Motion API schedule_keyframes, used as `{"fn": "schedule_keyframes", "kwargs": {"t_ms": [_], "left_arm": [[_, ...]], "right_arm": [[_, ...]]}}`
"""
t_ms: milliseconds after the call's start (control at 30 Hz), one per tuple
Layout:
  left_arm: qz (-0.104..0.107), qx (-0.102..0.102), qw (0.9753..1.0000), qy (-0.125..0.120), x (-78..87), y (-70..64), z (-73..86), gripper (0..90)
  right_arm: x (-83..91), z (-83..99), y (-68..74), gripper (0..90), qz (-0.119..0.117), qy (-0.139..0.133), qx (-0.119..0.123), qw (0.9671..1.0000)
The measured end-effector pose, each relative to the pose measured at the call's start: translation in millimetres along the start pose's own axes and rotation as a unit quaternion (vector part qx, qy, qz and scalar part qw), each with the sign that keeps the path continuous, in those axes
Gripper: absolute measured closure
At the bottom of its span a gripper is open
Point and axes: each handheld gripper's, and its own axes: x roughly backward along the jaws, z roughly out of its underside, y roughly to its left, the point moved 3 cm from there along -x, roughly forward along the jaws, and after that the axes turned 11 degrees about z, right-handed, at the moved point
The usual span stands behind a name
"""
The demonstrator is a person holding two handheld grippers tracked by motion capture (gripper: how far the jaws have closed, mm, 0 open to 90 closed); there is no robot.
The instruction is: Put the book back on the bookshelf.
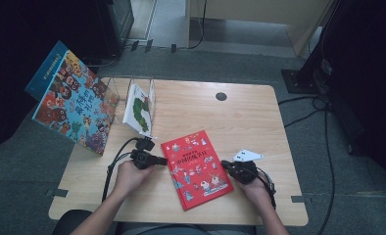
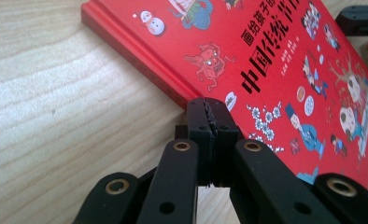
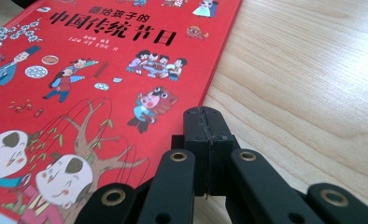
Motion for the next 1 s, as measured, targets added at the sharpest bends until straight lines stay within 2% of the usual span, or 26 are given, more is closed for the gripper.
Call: {"fn": "schedule_keyframes", "kwargs": {"t_ms": [233,400,567,667,833,1000], "left_arm": [[-0.012,-0.008,0.9998,-0.012,-6.1,-0.5,-8.4,90.0],[-0.019,-0.021,0.9996,-0.005,-9.5,0.9,-18.0,90.0],[-0.012,-0.010,0.9996,-0.021,-12.3,5.5,-24.4,90.0],[-0.001,0.001,0.9996,-0.029,-12.3,9.4,-26.2,90.0],[-0.016,-0.005,0.9991,-0.039,-13.7,9.1,-28.7,90.0],[-0.007,0.001,0.9989,-0.045,-13.2,11.8,-27.5,90.0]], "right_arm": [[-1.5,-1.3,0.9,90.0,0.008,0.000,-0.009,0.9999],[-2.6,-2.1,0.2,90.0,0.013,0.001,-0.014,0.9998],[-3.9,-3.3,0.2,90.0,0.019,0.003,-0.023,0.9995],[-5.4,-4.4,-0.5,90.0,0.021,0.002,-0.027,0.9994],[-7.7,-6.4,-0.1,90.0,0.024,0.002,-0.028,0.9993],[-10.1,-8.6,-0.6,90.0,0.029,0.002,-0.023,0.9993]]}}
